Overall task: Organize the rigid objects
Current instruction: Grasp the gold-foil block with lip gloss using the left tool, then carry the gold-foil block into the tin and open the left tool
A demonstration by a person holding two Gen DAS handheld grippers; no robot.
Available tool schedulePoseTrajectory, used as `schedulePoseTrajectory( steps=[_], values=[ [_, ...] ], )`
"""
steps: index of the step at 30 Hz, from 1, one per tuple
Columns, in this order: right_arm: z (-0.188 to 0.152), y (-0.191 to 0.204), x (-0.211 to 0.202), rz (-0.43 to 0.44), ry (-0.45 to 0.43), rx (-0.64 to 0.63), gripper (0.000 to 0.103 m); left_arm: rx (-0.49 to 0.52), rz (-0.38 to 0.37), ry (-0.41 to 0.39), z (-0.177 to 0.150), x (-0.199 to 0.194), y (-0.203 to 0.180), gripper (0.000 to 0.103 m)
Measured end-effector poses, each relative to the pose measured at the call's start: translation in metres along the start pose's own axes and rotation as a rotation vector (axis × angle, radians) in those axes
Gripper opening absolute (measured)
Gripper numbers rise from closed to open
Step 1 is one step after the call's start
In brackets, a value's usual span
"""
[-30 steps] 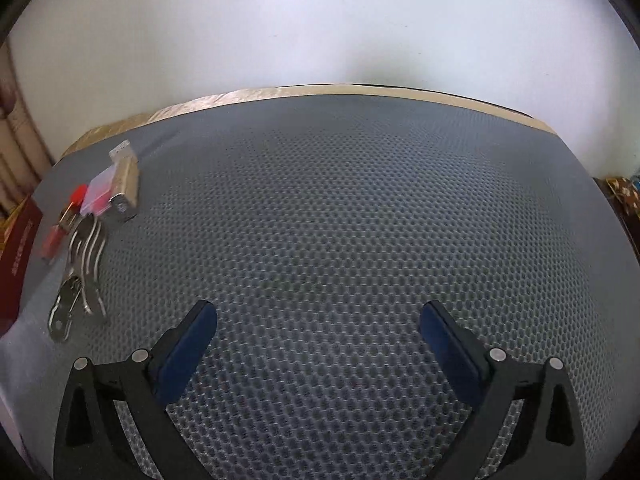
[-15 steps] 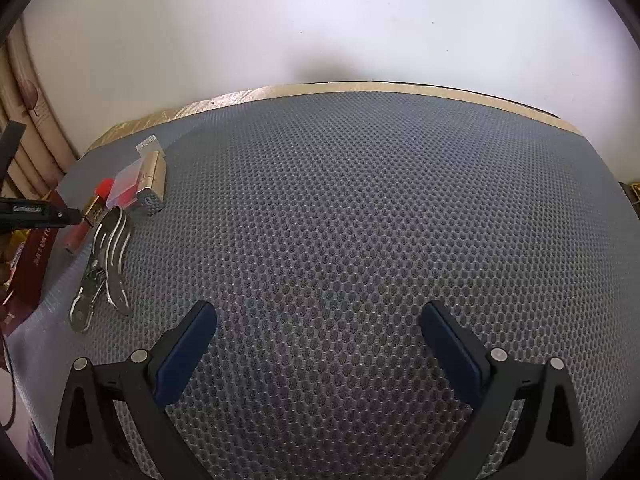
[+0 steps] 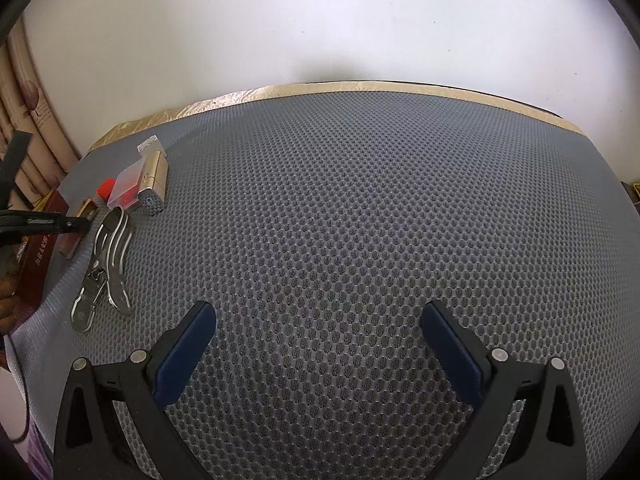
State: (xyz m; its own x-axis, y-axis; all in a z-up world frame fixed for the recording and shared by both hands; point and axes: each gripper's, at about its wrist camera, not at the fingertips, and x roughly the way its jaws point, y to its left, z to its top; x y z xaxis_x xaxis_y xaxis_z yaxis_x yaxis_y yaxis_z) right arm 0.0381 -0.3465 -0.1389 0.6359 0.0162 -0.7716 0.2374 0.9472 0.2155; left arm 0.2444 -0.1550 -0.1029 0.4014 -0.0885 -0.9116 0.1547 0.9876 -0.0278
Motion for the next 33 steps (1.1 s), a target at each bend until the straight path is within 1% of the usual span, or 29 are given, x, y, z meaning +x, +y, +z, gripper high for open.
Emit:
schedulePoseTrajectory(
  steps=[4,7,8,10,13,14,17,19,21,22,23,25,26,29,33],
  values=[
    [0.000,0.001,0.000,-0.001,0.000,-0.001,0.102,-0.014,-0.065,-0.053,-0.022,-0.055,0.005,0.020],
    [0.000,0.000,0.000,-0.002,0.000,0.000,0.102,-0.065,-0.082,-0.091,-0.038,-0.101,0.034,0.020],
    [0.000,0.001,0.001,-0.003,0.001,-0.002,0.102,-0.093,-0.072,-0.103,-0.046,-0.116,0.052,0.020],
    [0.000,0.001,0.001,-0.007,0.003,-0.004,0.102,-0.142,-0.041,-0.109,-0.057,-0.133,0.083,0.020],
    [0.000,0.003,0.003,-0.016,0.006,-0.009,0.102,-0.212,0.036,-0.098,-0.073,-0.144,0.128,0.020],
    [0.000,0.005,0.004,-0.019,0.007,-0.010,0.102,-0.246,0.058,-0.085,-0.076,-0.144,0.149,0.020],
    [0.001,0.008,0.005,-0.031,0.011,-0.016,0.102,-0.305,0.065,-0.059,-0.073,-0.137,0.191,0.020],
    [0.001,0.010,0.006,-0.040,0.013,-0.020,0.102,-0.303,0.098,-0.057,-0.061,-0.129,0.207,0.020],
    [0.001,0.011,0.008,-0.048,0.015,-0.021,0.102,-0.270,0.118,-0.049,-0.043,-0.115,0.220,0.020],
    [0.001,0.012,0.008,-0.050,0.015,-0.022,0.102,-0.273,0.131,-0.041,-0.035,-0.106,0.229,0.020],
    [0.001,0.012,0.009,-0.051,0.016,-0.022,0.102,-0.282,0.147,-0.029,-0.028,-0.097,0.235,0.020],
    [0.001,0.014,0.010,-0.055,0.019,-0.025,0.102,-0.260,0.143,-0.010,-0.014,-0.080,0.241,0.020],
    [0.001,0.014,0.010,-0.057,0.020,-0.026,0.102,-0.260,0.154,-0.003,-0.007,-0.070,0.248,0.020],
    [0.001,0.017,0.012,-0.063,0.025,-0.032,0.103,-0.258,0.180,0.022,0.004,-0.050,0.259,0.020],
    [0.002,0.020,0.015,-0.068,0.029,-0.037,0.103,-0.241,0.131,0.077,0.008,-0.030,0.265,0.020]
  ],
)
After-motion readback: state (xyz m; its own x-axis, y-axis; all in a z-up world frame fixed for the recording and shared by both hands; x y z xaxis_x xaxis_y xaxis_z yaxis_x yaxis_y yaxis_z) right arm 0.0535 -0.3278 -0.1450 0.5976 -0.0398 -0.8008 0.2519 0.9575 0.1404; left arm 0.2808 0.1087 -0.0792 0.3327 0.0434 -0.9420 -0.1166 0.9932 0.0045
